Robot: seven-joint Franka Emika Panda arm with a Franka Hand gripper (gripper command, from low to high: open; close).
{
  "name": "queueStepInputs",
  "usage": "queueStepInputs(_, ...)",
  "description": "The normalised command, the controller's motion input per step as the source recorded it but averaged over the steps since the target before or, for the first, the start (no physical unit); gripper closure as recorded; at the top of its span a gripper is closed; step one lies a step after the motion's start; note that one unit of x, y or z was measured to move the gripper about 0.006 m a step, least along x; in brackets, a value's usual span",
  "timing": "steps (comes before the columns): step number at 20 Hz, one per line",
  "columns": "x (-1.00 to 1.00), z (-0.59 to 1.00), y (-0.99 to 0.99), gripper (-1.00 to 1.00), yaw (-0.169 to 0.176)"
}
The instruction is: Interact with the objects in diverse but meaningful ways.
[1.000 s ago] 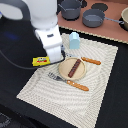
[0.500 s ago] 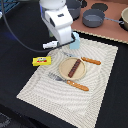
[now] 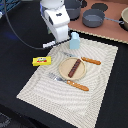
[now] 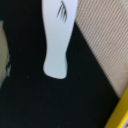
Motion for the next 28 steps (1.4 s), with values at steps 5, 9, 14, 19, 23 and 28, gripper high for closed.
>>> queueStepInputs(5,-0.23,-0.42,0.26,-1.0,-0.059)
queueStepInputs(9,0.0,-0.33,0.41,-1.0,-0.014)
queueStepInputs(14,0.0,-0.37,0.45,-1.0,0.0)
queueStepInputs(19,0.0,-0.34,0.4,1.0,0.0)
queueStepInputs(23,0.0,-0.29,0.35,1.0,0.0)
queueStepInputs(28,0.0,-0.26,0.32,1.0,0.0)
